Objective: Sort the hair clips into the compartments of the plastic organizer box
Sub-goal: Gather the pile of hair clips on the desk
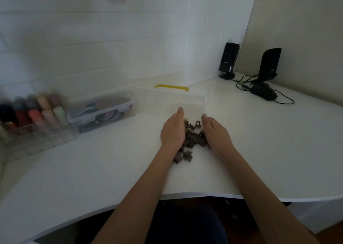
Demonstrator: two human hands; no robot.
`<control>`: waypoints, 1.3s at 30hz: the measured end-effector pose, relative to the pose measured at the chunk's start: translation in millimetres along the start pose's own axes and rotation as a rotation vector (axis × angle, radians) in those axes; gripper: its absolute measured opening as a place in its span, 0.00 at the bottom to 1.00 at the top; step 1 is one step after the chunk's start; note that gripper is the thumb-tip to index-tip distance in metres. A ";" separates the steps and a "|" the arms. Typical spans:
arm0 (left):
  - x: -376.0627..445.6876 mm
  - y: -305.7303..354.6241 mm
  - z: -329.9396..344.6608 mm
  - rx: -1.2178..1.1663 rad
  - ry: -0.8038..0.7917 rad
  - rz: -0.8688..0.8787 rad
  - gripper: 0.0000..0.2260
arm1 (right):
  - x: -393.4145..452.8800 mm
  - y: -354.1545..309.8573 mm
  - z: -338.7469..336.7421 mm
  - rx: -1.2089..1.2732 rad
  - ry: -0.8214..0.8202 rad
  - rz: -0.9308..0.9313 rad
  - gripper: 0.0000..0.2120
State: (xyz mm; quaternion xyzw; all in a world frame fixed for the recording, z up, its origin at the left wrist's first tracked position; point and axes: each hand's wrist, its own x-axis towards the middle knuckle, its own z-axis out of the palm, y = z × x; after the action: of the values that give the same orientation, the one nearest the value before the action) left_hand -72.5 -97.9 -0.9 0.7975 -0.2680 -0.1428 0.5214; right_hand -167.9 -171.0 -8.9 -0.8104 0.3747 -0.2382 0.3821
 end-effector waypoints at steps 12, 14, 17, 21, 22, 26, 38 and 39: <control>-32.4 6.6 14.8 -0.402 0.132 0.011 0.21 | -1.8 3.5 -0.4 0.261 0.131 -0.007 0.26; -29.5 13.7 23.8 -0.303 0.115 0.023 0.22 | -5.1 1.9 -1.4 0.225 0.125 -0.033 0.25; -22.1 14.3 24.1 -0.383 0.160 -0.064 0.21 | -7.4 5.1 -6.3 0.218 0.189 -0.042 0.24; -9.7 11.9 10.0 -0.281 0.177 -0.074 0.18 | -5.4 6.4 -8.5 0.091 0.185 0.010 0.26; -6.0 9.6 12.7 -0.184 0.148 -0.056 0.17 | -4.5 4.9 -6.8 -0.005 0.109 0.007 0.26; -4.9 8.7 28.7 -0.129 0.159 -0.090 0.16 | -6.4 -0.3 1.0 0.071 -0.039 -0.056 0.25; 7.2 -10.1 -11.3 -0.453 0.278 -0.082 0.18 | -23.6 10.6 7.2 -0.796 0.127 -0.519 0.42; 7.3 -11.7 -14.1 -0.429 0.295 -0.059 0.18 | -21.8 9.0 6.8 -0.779 0.124 -0.507 0.42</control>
State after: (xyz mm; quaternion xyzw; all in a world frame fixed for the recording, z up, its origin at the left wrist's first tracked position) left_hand -56.1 -87.8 -5.3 0.6885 -0.1291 -0.0935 0.7075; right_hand -180.4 -154.6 -22.3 -0.9438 0.2484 -0.2136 -0.0437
